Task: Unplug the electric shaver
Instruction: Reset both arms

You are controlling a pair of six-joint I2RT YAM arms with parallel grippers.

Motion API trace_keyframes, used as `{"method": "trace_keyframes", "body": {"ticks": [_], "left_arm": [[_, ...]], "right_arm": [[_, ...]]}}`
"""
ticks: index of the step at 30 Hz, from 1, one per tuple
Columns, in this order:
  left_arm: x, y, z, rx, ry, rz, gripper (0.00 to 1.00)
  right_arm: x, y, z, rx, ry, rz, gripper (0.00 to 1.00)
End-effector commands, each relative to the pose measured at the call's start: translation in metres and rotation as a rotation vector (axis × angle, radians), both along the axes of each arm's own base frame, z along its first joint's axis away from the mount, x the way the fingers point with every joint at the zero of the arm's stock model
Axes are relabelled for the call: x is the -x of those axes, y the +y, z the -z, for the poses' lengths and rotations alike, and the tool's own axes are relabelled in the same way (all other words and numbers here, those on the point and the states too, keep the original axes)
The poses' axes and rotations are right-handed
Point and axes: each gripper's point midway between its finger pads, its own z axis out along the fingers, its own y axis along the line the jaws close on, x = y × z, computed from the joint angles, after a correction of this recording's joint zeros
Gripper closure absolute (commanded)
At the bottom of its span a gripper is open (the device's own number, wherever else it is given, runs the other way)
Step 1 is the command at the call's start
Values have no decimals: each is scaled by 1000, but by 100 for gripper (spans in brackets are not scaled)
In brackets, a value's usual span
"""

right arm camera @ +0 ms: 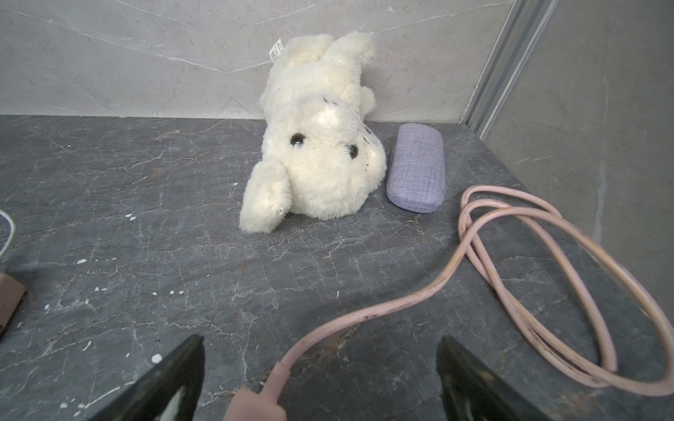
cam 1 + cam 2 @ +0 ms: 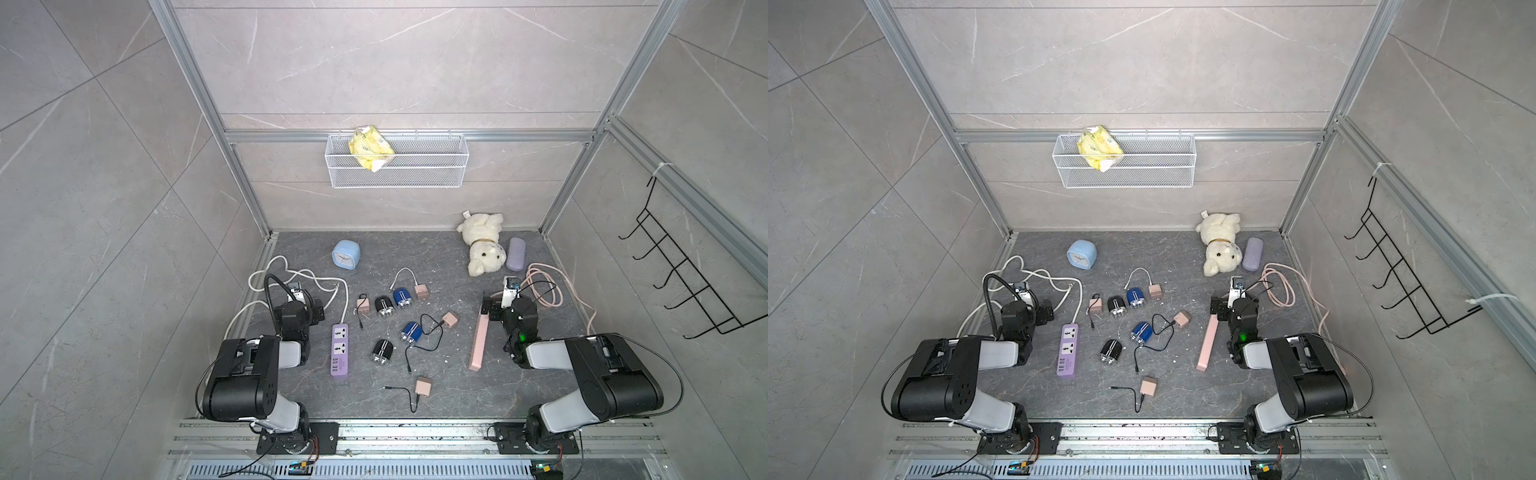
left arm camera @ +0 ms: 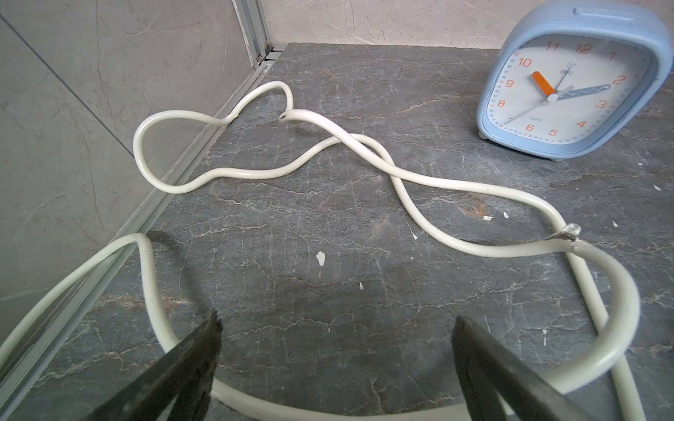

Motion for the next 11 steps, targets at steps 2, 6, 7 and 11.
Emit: {"method": "trace_keyframes", "body": {"ticks": [2,6,7,11], "left_arm": [[-6,-1,-16,9,-69,5,0],[-6,0,-17,9,-70,4,0],[-6,0,-16,7,-69,5,0],[-6,0,-16,9,-68,5,0]], "right_arm": [[0,-1,0,13,-11,6,1],[0,-1,0,13,-12,9,1],[0,-1,-1,13,-13,10,1],[0,-1,0,13,-10,10,1]]}}
